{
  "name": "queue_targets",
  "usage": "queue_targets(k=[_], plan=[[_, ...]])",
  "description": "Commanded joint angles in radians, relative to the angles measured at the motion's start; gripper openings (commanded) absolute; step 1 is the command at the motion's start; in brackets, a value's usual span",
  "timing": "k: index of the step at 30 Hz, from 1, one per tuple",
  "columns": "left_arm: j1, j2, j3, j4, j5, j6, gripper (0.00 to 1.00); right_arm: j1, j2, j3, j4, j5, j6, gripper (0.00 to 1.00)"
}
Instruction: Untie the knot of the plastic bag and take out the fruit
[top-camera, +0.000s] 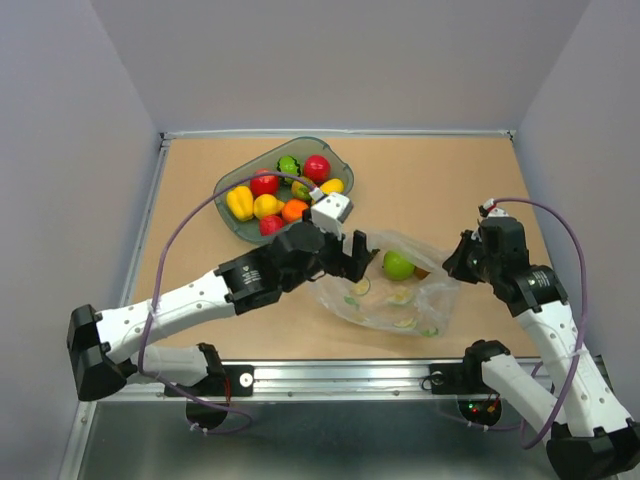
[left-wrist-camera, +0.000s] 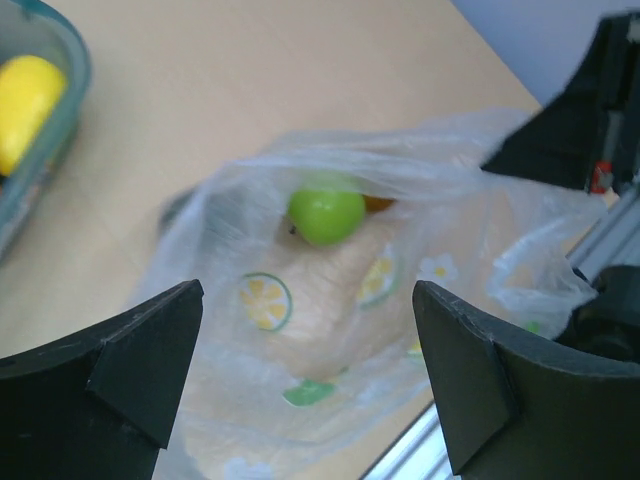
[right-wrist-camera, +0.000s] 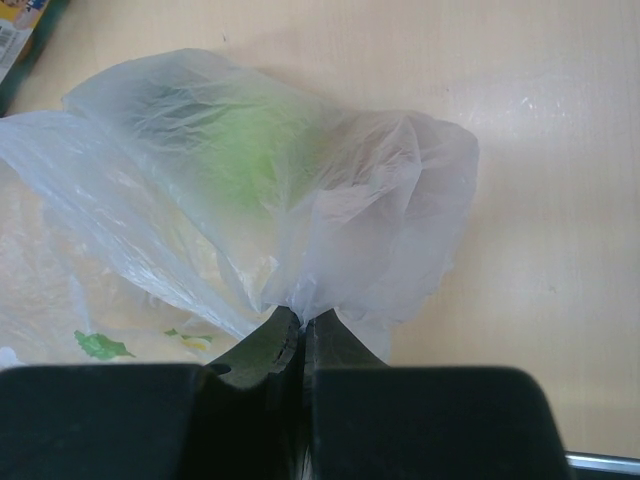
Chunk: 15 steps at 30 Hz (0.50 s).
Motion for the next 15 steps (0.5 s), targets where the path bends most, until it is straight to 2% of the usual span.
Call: queue_targets(k=[1,4,7,15], plan=[[-0.092,0.076,0.003,0.092,-0.029,-0.068,0.96,0.004,-0.001,0.064,0.057,-0.015,-0.029,0.01],[-0.136,0.192,0.047,0.119,-0.050,-0.120,0.95,0.006,-0.006,0.071,0.056,-0.017,-0.030,0.00],[-0.139,0.297,0.100,0.114,-0.070,-0.230,0.96,0.004,-0.015,0.081,0.056,-0.049,-0.023,0.01],[-0.147,0.525,0.195,0.119,-0.129,-0.355,0.99,0.004,-0.009,0.093,0.056,-0.097,-0.003,0.01]])
